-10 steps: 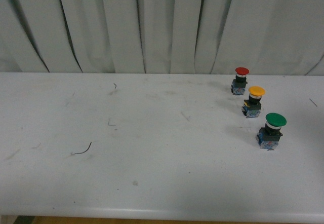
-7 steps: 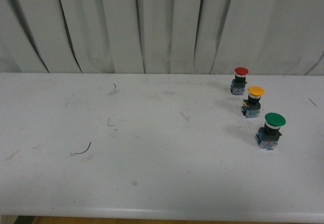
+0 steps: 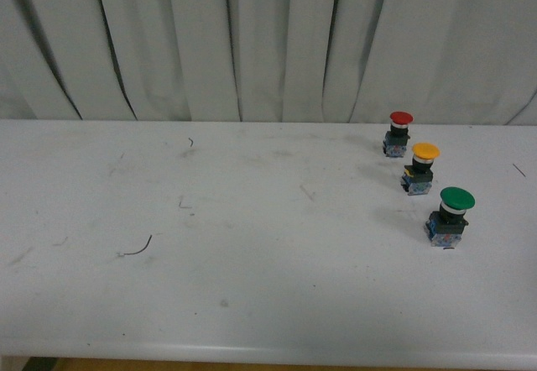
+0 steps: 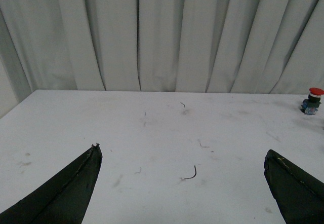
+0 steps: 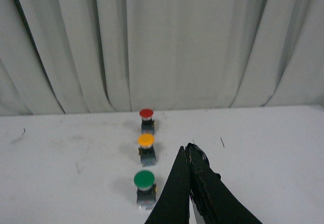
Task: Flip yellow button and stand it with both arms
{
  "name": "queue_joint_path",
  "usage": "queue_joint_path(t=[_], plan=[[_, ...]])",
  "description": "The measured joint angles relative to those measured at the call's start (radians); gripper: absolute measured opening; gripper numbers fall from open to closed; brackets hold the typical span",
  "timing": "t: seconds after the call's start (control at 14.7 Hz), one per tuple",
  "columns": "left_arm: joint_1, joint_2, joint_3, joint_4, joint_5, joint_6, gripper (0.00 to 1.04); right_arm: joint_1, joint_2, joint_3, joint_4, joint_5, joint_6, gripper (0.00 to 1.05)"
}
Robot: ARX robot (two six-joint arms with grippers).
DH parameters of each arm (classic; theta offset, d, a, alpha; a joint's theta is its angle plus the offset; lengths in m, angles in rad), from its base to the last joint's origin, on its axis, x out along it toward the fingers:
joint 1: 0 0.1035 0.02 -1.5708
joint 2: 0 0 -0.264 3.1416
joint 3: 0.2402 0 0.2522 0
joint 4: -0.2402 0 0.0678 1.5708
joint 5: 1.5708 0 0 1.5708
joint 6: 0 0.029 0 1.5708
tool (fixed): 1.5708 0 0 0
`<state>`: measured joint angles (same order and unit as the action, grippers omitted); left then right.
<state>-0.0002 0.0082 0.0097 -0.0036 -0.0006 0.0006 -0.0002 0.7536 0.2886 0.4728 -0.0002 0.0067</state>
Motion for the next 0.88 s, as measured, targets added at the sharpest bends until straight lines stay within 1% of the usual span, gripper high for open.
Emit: queue_joint_path(t=[0.14,0.41,0.88], plan=[[0.0,0.0,0.0,0.0,0.0,0.0,0.98,0.0,-0.056,-0.082,-0.001,0.0,-0.003,0.02],[0.0,0.0,0.0,0.0,0.0,0.0,0.98,0.0,-0.176,-0.169,-0.026,0.0,-0.003,0.02],[0.0,0.0,0.0,0.0,0.0,0.0,0.98,0.0,-0.378,-0.242,-0.142,0.0,-0.004,0.02]])
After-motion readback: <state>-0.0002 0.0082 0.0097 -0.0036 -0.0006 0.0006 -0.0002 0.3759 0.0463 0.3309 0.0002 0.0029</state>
